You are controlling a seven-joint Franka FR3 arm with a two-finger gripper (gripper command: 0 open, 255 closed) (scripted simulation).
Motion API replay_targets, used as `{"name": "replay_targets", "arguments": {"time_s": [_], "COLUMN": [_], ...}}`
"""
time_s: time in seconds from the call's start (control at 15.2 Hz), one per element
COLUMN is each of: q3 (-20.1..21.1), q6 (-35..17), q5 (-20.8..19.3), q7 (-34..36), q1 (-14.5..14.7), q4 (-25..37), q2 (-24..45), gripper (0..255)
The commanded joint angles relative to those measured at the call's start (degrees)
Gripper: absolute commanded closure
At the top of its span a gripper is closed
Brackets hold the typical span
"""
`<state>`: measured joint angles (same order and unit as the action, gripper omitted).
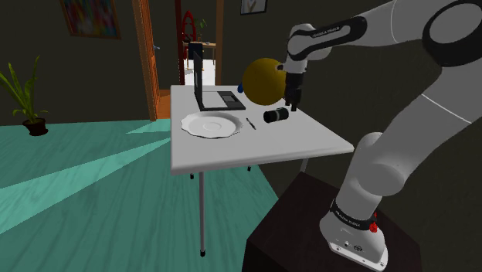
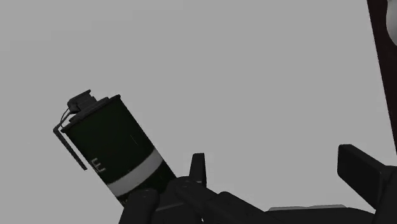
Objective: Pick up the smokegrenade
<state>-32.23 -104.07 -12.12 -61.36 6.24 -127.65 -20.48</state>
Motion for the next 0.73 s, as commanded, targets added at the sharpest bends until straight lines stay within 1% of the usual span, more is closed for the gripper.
{"name": "replay_targets", "arguments": {"time_s": [0.0, 0.13, 0.26, 0.4, 0.53, 0.59, 0.66], "q3": [-3.1, -5.6, -7.6, -8.8, -8.9, -8.6, -8.5], "q6": [-1.7, -3.0, -4.0, -4.5, -4.6, -4.5, -5.2], "q5": [1.2, 3.6, 6.7, 10.4, 14.2, 14.8, 15.0], "q7": [-7.3, -14.2, -21.4, -28.5, -35.4, -36.5, -36.6], "q1": [1.2, 2.2, 2.7, 2.4, 1.2, 0.7, 0.5], "q4": [3.0, 6.5, 10.3, 14.4, 18.9, 19.7, 19.2], "q2": [5.0, 10.5, 16.4, 22.5, 28.6, 29.7, 29.9], "gripper": [0, 0, 0, 0, 0, 0, 0]}}
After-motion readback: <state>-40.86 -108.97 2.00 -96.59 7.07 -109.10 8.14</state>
